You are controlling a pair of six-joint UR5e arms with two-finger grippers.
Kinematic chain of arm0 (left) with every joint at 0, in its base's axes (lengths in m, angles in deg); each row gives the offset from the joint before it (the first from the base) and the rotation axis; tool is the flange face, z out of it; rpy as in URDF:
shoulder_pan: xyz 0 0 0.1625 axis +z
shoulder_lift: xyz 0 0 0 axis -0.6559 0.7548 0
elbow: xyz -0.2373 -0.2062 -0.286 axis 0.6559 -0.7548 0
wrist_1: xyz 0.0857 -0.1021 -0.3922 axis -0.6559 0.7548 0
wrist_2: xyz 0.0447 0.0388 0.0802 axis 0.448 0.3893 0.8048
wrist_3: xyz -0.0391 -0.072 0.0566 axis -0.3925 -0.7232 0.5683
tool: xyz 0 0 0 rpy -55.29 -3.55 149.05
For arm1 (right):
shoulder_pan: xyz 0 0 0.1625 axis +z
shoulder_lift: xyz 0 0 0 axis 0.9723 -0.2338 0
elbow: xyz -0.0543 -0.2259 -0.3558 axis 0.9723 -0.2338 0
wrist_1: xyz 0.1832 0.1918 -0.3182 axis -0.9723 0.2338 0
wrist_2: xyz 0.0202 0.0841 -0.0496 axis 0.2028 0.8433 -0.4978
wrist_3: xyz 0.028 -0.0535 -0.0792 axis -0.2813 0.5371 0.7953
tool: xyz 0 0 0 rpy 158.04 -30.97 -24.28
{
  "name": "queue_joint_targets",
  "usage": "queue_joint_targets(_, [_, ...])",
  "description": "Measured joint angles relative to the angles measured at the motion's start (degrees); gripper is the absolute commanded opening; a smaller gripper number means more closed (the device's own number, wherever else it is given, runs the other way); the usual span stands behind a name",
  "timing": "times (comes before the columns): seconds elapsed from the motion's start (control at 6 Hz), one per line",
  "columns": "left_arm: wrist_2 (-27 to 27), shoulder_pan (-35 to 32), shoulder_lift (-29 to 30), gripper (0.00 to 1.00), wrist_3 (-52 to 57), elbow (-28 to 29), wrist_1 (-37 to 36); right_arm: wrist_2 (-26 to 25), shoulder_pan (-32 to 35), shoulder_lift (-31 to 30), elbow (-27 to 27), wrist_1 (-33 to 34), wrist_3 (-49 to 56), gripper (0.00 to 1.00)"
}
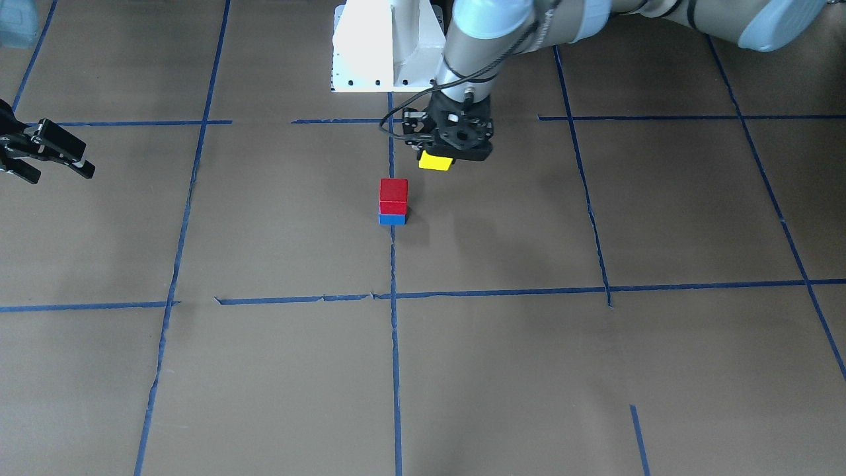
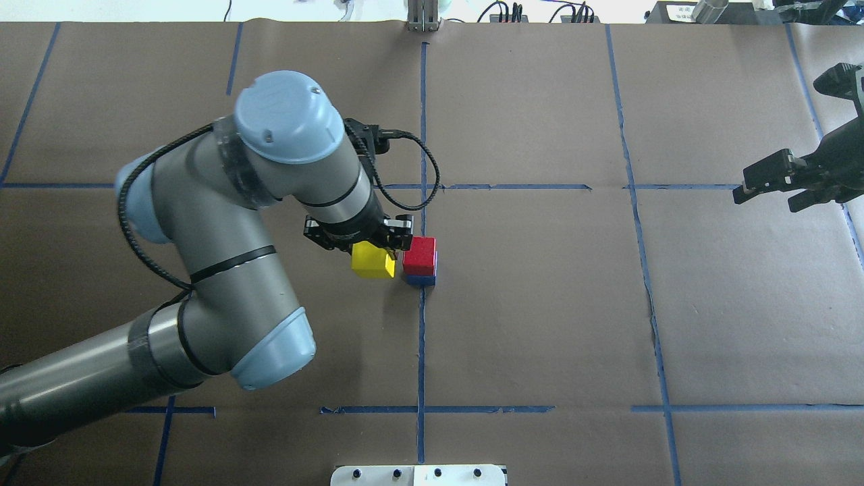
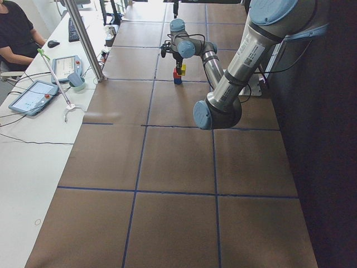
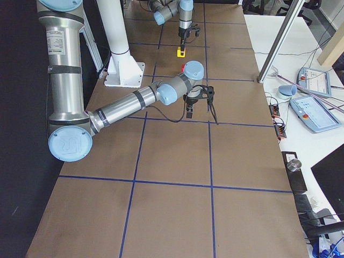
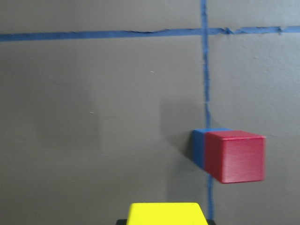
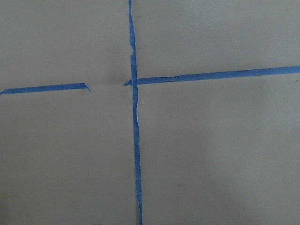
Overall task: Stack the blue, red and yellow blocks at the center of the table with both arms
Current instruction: 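Carry the yellow block onto the red block and lower it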
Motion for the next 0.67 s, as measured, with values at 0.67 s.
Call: queue_joint_targets(0.67, [2.05,0.75,8.10,0.00,-2.59,11.28,-0.53,0.00,0.00,0.00,0.47,0.00,-0.53,1.00])
